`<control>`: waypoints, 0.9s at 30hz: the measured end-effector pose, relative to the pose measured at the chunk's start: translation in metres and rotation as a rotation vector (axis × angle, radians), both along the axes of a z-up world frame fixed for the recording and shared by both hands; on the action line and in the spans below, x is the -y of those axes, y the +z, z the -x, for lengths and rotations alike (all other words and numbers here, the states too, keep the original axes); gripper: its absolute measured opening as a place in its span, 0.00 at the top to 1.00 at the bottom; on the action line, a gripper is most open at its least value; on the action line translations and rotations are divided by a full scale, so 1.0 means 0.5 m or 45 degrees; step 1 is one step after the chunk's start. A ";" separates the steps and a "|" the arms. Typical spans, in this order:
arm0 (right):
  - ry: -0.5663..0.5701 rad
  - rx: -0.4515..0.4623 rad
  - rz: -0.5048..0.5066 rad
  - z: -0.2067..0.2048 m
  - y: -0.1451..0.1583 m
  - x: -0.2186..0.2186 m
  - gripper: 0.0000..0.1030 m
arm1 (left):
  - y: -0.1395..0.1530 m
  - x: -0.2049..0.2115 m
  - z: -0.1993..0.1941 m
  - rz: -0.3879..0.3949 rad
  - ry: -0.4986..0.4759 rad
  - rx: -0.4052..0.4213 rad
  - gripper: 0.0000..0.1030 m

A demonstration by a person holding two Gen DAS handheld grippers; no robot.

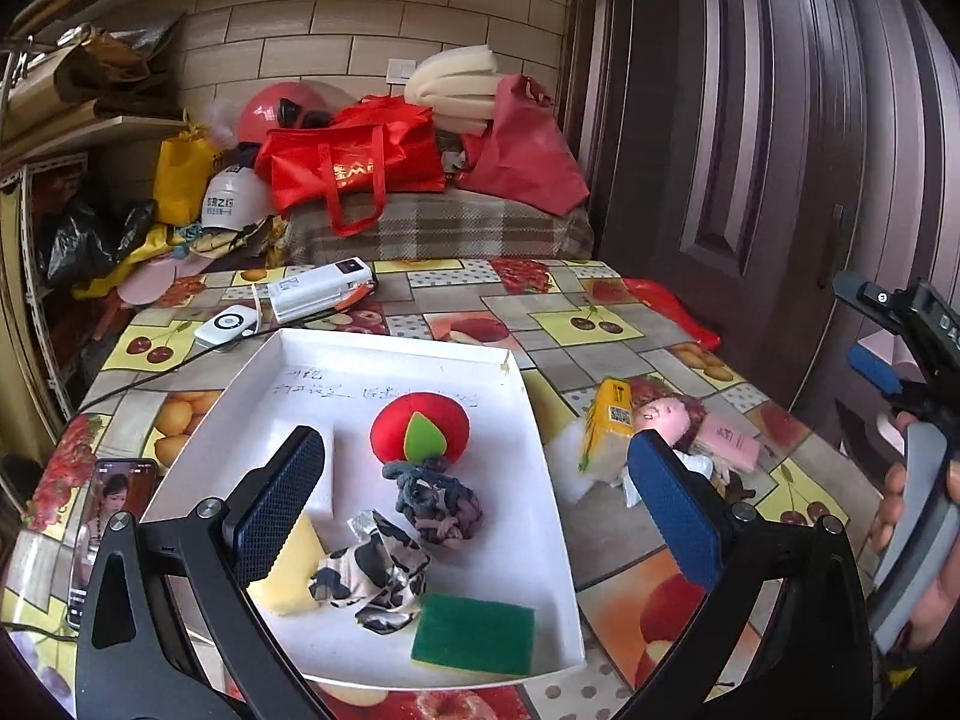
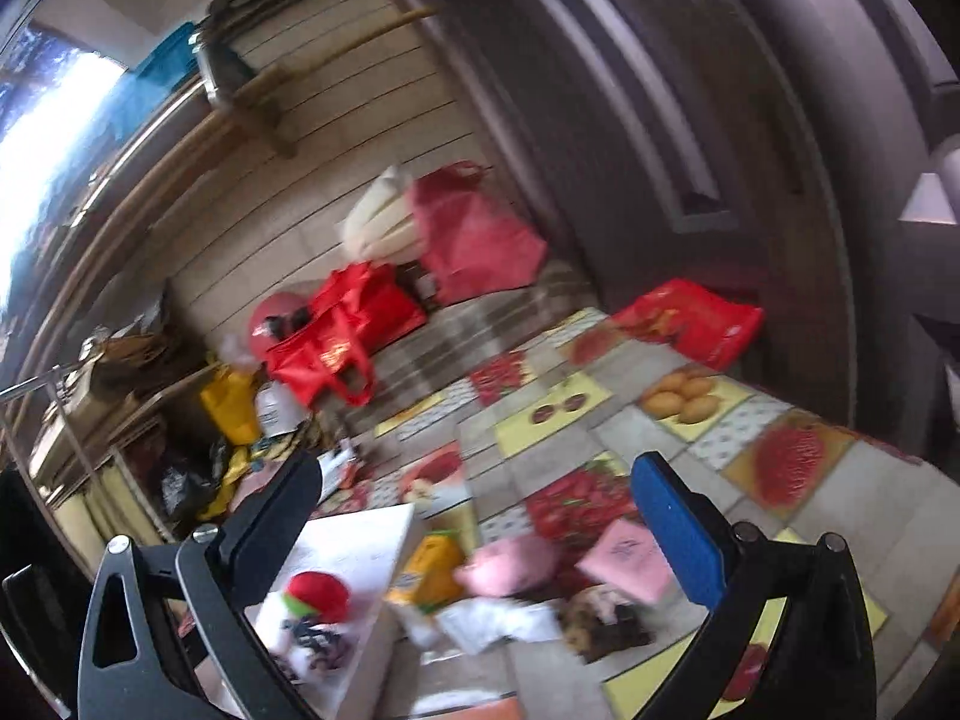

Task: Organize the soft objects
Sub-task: 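Move the left tool to the yellow QR-code bar while the right tool reaches the pink tissue pack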

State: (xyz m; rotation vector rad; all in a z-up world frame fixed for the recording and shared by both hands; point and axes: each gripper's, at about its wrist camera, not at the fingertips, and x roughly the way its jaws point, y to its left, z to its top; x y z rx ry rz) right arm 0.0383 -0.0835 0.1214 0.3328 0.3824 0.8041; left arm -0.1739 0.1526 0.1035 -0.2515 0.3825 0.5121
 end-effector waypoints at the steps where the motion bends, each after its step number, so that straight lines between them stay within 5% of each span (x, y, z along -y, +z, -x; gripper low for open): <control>1: -0.025 -0.009 0.012 -0.008 -0.002 0.008 0.00 | 0.000 0.004 -0.001 -0.003 -0.001 -0.002 0.01; 8: -0.029 -0.095 0.139 -0.077 -0.051 0.035 0.00 | -0.018 0.017 -0.025 -0.001 -0.040 -0.092 0.01; 13: 0.044 -0.182 0.449 -0.131 -0.121 -0.010 0.00 | -0.031 0.039 -0.041 -0.014 -0.099 -0.122 0.01; 18: 0.118 -0.237 0.630 -0.179 -0.174 -0.062 0.01 | -0.038 0.050 -0.059 0.004 -0.191 -0.129 0.01; 24: 0.222 -0.238 0.758 -0.193 -0.209 -0.123 0.26 | -0.022 0.041 -0.127 0.025 -0.268 -0.175 0.03; 27: 0.219 -0.257 0.726 -0.198 -0.210 -0.108 0.33 | -0.013 0.034 -0.178 0.046 -0.300 -0.203 0.24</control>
